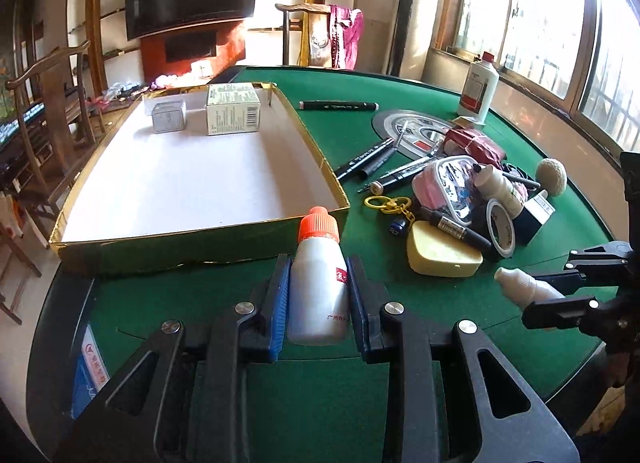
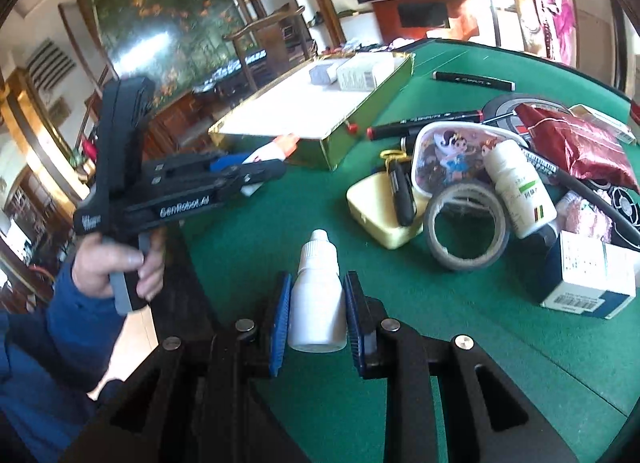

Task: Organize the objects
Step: 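Carry the glue bottle with left tool while right tool carries dropper bottle to tray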

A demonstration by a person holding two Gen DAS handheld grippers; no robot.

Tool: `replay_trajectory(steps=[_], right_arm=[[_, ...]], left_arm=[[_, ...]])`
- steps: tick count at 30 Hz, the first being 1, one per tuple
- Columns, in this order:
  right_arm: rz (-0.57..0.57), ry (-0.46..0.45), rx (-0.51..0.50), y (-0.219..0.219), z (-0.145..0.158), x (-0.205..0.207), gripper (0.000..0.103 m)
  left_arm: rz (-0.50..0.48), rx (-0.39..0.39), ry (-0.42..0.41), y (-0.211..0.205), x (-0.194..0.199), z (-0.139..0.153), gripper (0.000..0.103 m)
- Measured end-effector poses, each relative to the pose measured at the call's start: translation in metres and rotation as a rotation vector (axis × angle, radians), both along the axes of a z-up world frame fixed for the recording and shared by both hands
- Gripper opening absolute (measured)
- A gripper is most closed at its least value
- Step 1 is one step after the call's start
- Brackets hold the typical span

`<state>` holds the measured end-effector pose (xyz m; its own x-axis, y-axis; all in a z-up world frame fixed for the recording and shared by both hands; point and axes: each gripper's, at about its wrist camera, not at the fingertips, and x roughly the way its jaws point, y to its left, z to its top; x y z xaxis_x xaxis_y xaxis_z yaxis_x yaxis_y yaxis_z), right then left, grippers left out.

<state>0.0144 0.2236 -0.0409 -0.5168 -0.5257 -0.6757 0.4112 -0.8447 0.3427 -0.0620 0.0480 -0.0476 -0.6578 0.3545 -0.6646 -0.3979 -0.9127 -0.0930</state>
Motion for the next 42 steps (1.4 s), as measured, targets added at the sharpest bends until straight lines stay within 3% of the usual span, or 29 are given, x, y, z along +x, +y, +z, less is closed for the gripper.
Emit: replay_trajectory(steps=[12, 26, 42], right_arm=[[0.011, 0.036, -0.069, -0.044, 0.023, -0.044, 0.025], [0.010, 0.027, -0.076, -0.096, 0.030, -0.102, 0.025], [-0.011, -0.032, -0.028, -0.130, 0.032, -0.169, 0.025]], left_arm=[[0.089, 0.096, 0.028, -0.051, 0.001, 0.009, 0.027], [0.142, 0.065, 0.064, -0.086, -0.032, 0.028, 0.027], [0.146, 0.018, -0.010, -0.113, -0.093, 0.031, 0.027]])
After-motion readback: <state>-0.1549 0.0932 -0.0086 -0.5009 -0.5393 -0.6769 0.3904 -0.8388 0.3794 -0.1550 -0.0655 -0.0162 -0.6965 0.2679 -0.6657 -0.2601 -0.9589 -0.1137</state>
